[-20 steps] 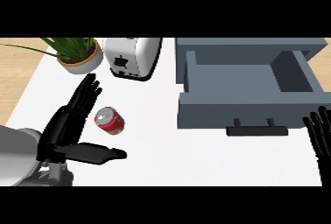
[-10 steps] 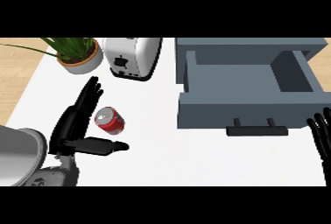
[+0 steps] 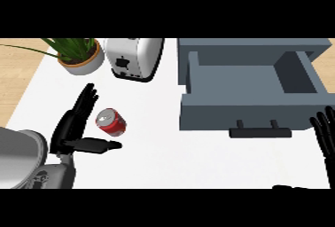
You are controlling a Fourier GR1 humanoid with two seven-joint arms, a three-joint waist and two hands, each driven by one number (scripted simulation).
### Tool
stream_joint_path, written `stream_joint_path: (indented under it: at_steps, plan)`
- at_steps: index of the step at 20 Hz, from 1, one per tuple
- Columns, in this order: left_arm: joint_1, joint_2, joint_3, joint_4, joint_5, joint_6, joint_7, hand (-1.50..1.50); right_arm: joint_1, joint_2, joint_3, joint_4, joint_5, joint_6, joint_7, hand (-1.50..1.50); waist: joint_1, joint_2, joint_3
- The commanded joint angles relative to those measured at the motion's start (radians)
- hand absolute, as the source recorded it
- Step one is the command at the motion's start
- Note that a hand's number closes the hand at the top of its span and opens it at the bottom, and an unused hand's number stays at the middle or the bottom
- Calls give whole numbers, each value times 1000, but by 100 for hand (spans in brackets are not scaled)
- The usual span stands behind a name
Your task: Pick up the can, place it into the drawer and close the drawer
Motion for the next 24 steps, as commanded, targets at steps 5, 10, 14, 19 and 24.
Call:
stream_joint_path:
  at_steps: [5, 10, 14, 19, 24]
  plan:
    - [68, 27, 31, 107, 4, -45, -156, -150, 37, 20, -14, -21, -11, 32, -20, -150, 1, 0, 0]
    - [15, 28, 36, 205, -19, -27, -197, -150, 8, 52, 26, -33, 33, 5, 9, -150, 1, 0, 0]
    - [-39, 81, 81, 315, 4, -75, -243, -150, 56, 47, -11, -11, 22, 34, -56, -150, -1, 0, 0]
    - [-112, 64, 91, 478, -16, -40, -303, -150, -2, 27, -27, -39, 12, 24, 28, -150, -2, 1, 0]
    - [-138, 103, 126, 601, -5, -67, -363, -150, 28, 35, -12, -71, 9, 24, 24, -150, -4, 1, 0]
